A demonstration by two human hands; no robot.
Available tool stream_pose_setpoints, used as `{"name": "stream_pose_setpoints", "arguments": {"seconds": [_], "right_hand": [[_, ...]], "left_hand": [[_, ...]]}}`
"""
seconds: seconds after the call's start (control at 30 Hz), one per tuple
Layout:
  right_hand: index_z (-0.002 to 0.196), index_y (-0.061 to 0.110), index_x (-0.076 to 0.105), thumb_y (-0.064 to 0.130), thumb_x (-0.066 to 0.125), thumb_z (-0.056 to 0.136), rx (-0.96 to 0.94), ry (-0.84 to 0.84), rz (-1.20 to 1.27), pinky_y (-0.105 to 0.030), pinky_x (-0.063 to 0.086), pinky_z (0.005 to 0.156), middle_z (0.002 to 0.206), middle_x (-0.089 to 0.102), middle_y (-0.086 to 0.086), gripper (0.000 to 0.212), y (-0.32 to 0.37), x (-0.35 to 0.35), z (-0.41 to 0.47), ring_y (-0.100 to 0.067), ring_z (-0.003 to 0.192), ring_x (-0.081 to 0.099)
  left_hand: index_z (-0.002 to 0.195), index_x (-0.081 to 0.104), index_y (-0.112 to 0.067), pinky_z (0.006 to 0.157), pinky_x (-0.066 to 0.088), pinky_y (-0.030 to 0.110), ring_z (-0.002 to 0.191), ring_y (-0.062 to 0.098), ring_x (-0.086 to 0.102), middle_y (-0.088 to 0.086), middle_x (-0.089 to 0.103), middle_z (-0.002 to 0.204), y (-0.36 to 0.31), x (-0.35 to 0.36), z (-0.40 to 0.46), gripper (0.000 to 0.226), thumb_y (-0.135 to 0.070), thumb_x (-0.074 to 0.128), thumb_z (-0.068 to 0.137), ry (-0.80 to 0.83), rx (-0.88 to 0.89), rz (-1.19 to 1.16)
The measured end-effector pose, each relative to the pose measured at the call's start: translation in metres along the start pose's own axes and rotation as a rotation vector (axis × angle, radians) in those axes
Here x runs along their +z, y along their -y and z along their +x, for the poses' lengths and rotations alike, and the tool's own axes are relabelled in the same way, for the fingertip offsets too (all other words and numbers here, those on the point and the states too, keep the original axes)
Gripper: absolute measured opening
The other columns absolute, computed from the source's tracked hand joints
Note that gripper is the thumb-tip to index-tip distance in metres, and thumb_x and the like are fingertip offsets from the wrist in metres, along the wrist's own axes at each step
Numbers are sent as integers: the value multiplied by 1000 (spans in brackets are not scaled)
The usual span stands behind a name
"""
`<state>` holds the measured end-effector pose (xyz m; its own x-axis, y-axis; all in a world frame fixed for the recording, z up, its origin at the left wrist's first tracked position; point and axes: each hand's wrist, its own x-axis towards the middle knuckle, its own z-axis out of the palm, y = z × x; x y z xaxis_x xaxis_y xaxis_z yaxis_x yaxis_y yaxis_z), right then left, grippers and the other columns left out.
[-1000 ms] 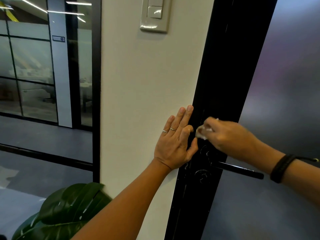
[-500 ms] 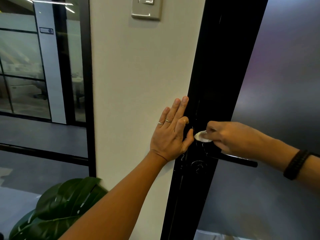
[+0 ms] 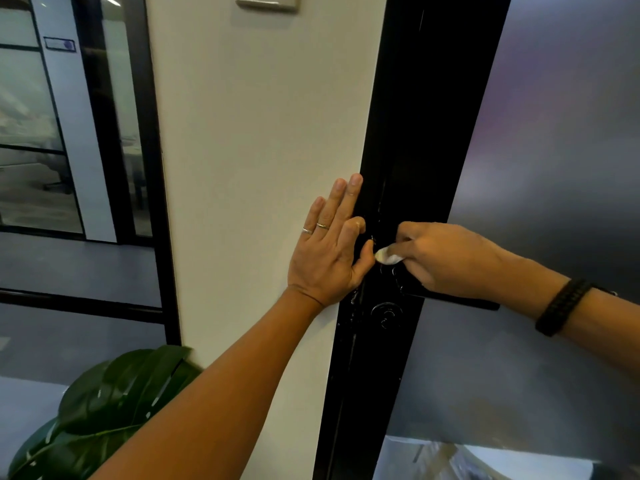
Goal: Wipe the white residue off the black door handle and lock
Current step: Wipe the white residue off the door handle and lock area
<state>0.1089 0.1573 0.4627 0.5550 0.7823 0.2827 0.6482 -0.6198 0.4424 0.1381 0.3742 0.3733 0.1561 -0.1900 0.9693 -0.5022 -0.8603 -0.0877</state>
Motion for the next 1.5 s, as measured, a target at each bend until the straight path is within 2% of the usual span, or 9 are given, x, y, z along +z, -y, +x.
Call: {"name": "stream_pose_setpoints", "arguments": {"seconds": [0.23, 0.33, 0.43, 0.6, 0.83, 1.03, 1.13, 1.37, 1.5], "right_hand": [[107, 15, 82, 7, 63, 98, 319, -71, 351, -43, 55, 54, 80, 76, -3, 23, -13, 19, -36, -21, 54, 64], [91, 6, 82, 11, 67, 96, 297, -368, 387, -20, 52, 55, 69, 72, -4, 16, -8, -7, -34, -16, 53, 63], [101, 4, 80, 3, 72, 90, 317, -602, 172, -38, 56, 60, 82, 70, -11, 14, -15, -16, -29, -27, 65, 64], [105, 12, 82, 7, 75, 89, 223, -240, 160, -42, 55, 56, 88, 63, -3, 19, -7, 23, -30, -24, 64, 62], [108, 19, 81, 23, 71, 98, 399, -197, 563, -19, 51, 68, 94, 70, 12, 15, 10, 10, -23, -3, 77, 65], [75, 17, 70, 46, 45, 106, 345, -13, 446, -36, 50, 60, 73, 61, -2, 50, 40, 1, -12, -20, 64, 60], [68, 20, 54, 47, 39, 109, 415, -8, 331, -28, 42, 56, 75, 51, 0, 52, 53, -2, 1, -15, 58, 54], [80, 15, 75, 23, 75, 88, 696, -108, 356, -41, 64, 65, 81, 71, -3, 12, 59, 3, 10, -23, 70, 69], [82, 15, 59, 42, 87, 77, 927, -94, 348, -37, 57, 60, 77, 63, -2, 38, 61, -8, 14, -26, 74, 66]], "left_hand": [[108, 60, -12, 135, 19, 51, 164, 36, 20, 20, 31, 172, -1, 0, 1, 18, -29, 57, 105, -12, 3, -3], [107, 61, -12, 135, 19, 51, 164, 36, 20, 20, 31, 172, -1, 0, 1, 17, -29, 59, 105, -14, 4, 3], [105, 64, -12, 135, 18, 50, 165, 32, 16, 20, 31, 172, -1, -1, 1, 17, -28, 60, 104, -17, -9, -5], [104, 64, -12, 136, 17, 49, 165, 30, 13, 20, 31, 172, -1, 0, 1, 18, -30, 60, 105, -8, -6, 5], [103, 64, -12, 136, 16, 49, 165, 31, 13, 20, 32, 172, -2, 0, 1, 17, -29, 60, 104, -5, -11, 4], [104, 66, -11, 135, 18, 49, 164, 30, 13, 21, 34, 171, -1, -1, 1, 19, -29, 60, 104, -16, -17, 9], [105, 66, -11, 136, 15, 48, 164, 30, 11, 21, 33, 171, -1, -1, 1, 21, -30, 58, 106, -3, -10, 29], [106, 66, -12, 136, 14, 48, 165, 29, 9, 21, 31, 172, -1, -2, -1, 19, -29, 56, 107, 9, -12, 37], [107, 65, -12, 136, 14, 48, 165, 32, 12, 22, 31, 172, -2, -4, 0, 20, -29, 55, 107, 12, -14, 20]]}}
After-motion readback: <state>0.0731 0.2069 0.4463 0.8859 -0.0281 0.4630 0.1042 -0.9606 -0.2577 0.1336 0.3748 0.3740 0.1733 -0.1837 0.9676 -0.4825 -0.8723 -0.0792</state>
